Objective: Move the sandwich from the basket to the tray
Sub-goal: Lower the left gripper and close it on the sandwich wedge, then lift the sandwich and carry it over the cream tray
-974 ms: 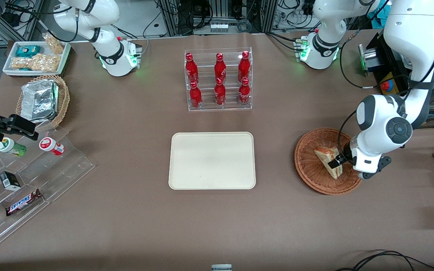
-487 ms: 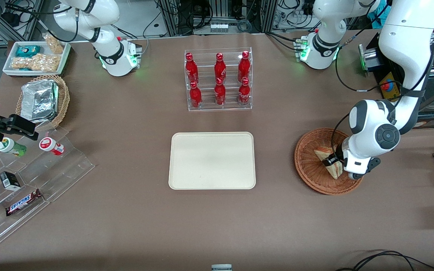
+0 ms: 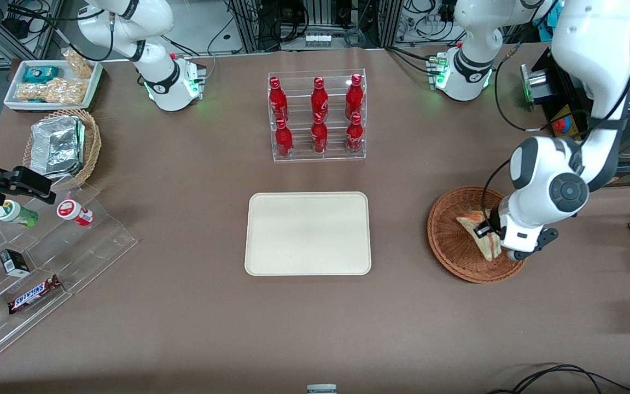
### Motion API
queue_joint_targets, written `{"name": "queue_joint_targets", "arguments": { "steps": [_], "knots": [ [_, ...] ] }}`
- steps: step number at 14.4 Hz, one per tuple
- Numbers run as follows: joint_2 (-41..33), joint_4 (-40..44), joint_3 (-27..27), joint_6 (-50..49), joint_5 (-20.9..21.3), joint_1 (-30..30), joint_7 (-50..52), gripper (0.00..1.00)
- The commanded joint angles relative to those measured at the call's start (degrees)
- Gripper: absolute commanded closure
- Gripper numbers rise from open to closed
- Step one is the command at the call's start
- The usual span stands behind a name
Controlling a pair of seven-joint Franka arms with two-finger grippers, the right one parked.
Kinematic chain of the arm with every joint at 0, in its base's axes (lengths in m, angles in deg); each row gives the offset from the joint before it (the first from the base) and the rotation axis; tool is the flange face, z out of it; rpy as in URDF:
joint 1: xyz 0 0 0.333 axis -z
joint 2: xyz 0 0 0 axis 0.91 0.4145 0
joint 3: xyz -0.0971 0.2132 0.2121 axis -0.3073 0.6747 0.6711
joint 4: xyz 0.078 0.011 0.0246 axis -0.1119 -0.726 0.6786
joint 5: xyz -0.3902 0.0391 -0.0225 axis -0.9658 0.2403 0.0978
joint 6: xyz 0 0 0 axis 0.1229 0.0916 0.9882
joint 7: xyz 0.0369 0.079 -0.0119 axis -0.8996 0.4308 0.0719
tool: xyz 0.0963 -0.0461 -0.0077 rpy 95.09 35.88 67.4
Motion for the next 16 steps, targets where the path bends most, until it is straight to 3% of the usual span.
{"name": "queue_joint_targets", "arguments": {
  "steps": [1, 3, 7, 10, 14, 16],
  "knots": [
    [-1.0, 8.0, -3.9, -9.0, 0.4, 4.1, -1.7, 0.95],
    [0.8, 12.0, -4.8, -10.6, 0.0, 9.5, -1.0, 0.97],
    [11.6, 23.4, -4.5, -10.5, 0.7, 24.0, 0.5, 0.96],
    [20.3, 33.8, -4.4, -10.5, 1.4, 30.0, 2.7, 0.93],
    [29.0, 39.5, -4.4, -6.3, 13.8, 34.5, 16.3, 0.94],
    [33.1, 44.2, -4.4, -5.7, 15.9, 36.1, 19.0, 0.94]
  ]
}}
